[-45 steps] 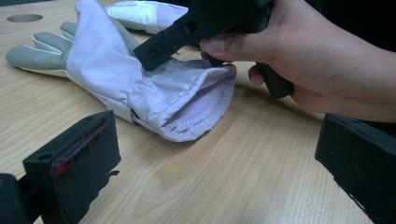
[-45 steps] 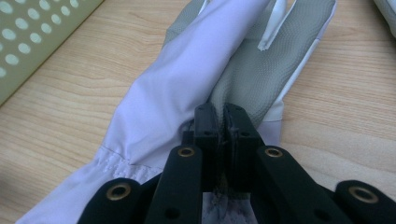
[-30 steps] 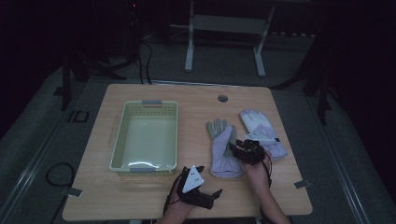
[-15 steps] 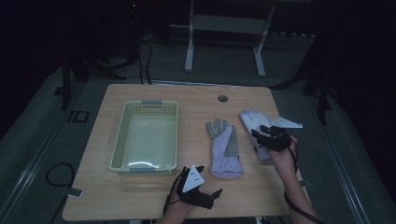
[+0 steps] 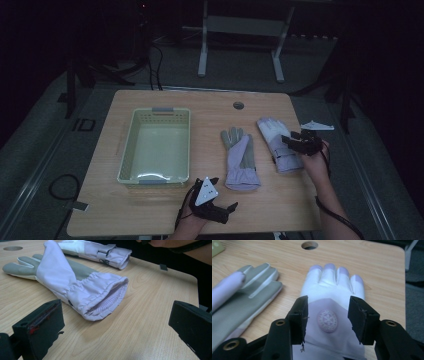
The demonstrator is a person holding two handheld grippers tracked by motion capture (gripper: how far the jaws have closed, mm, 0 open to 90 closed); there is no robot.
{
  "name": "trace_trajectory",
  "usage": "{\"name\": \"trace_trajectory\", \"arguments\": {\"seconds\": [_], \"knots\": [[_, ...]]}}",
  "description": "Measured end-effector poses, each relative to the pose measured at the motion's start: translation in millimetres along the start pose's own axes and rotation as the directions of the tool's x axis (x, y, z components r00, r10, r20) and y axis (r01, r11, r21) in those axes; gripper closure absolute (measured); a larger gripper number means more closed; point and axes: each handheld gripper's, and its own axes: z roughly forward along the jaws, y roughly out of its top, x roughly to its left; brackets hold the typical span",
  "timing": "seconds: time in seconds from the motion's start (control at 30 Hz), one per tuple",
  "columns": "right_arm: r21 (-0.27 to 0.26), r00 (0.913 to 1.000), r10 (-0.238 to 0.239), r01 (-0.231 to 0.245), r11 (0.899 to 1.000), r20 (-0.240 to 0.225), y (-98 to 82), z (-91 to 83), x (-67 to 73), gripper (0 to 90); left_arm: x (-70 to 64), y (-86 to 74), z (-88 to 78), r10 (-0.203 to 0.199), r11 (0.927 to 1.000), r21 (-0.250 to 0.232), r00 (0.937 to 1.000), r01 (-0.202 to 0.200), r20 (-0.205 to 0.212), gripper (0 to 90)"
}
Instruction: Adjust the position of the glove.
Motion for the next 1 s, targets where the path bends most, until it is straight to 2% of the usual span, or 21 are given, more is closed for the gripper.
{"name": "trace_trajectory", "arguments": {"seconds": [0.03, 0.1, 0.17, 0.3, 0.37, 0.53, 0.6, 0.77, 0.83, 0.87, 0.9, 0.93, 1.0], "knots": [[0.008, 0.9997, 0.022, -0.022, 1.0, -0.007, -2.2, 5.2, -6.5, 51.5, 0.1, 0.0, 0.0, -0.001, 1.0, 0.0, 1.0, 0.001, 0.001, 0.1], [0.012, 0.9992, 0.036, -0.036, 0.999, -0.02, -4.2, 9.3, -8.9, 51.7, 0.2, 0.0, 0.0, -0.001, 1.0, 0.0, 1.0, 0.001, 0.001, 0.1], [0.021, 0.999, 0.038, -0.038, 0.999, -0.023, -5.1, 11.6, -9.4, 51.7, 0.2, 0.0, 0.0, -0.001, 1.0, 0.0, 1.0, 0.001, 0.002, 0.1], [0.053, 0.998, 0.047, -0.044, 0.998, -0.043, -10.7, 26.7, -11.3, 50.9, 0.1, 0.0, 0.0, 0.0, 1.0, 0.0, 1.0, 0.0, 0.001, 0.1], [0.07, 0.9981, 0.05, -0.047, 0.996, -0.037, -13.7, 32.1, -12.4, 51.0, -0.3, 0.0, -0.1, 0.003, 1.0, 0.0, 1.0, -0.003, -0.001, 0.1], [0.09, 0.9962, 0.068, -0.063, 0.994, -0.055, -21.6, 38.7, -15.0, 52.2, -0.2, -0.1, 0.0, 0.002, 1.0, -0.001, 1.0, -0.002, 0.0, 0.1], [0.095, 0.9965, 0.063, -0.058, 0.994, -0.055, -23.2, 39.8, -13.1, 55.5, -0.3, -0.1, 0.0, 0.002, 1.0, -0.001, 1.0, -0.002, 0.0, 0.1], [0.085, 0.9993, 0.014, -0.011, 0.996, -0.035, -27.1, 40.7, -6.7, 62.2, -0.6, -0.1, 0.0, 0.005, 1.0, 0.0, 1.0, -0.005, -0.003, 0.1], [0.09, 0.9994, 0.014, -0.011, 0.996, -0.032, -26.9, 40.7, -5.9, 63.4, -0.5, 0.0, 0.0, 0.004, 1.0, 0.0, 1.0, -0.004, -0.003, 0.1], [0.103, 0.9993, 0.021, -0.018, 0.994, -0.03, -25.5, 40.5, -4.2, 68.8, -0.4, -0.1, 0.0, 0.003, 1.0, 0.0, 1.0, -0.003, -0.003, 0.1], [0.103, 0.9993, 0.021, -0.018, 0.994, -0.03, -25.5, 40.5, -4.2, 68.8, -0.4, -0.1, 0.0, 0.003, 1.0, 0.0, 1.0, -0.003, -0.003, 0.1], [0.116, 0.9991, 0.034, -0.03, 0.993, -0.026, -23.6, 39.9, -2.8, 73.8, -0.3, -0.1, 0.0, 0.001, 1.0, -0.001, 1.0, -0.001, -0.003, 0.1], [0.127, 0.9992, 0.036, -0.033, 0.991, -0.019, -21.2, 38.5, -1.5, 77.3, -0.2, 0.0, 0.1, -0.001, 1.0, 0.0, 1.0, 0.001, -0.002, 0.1]]}}
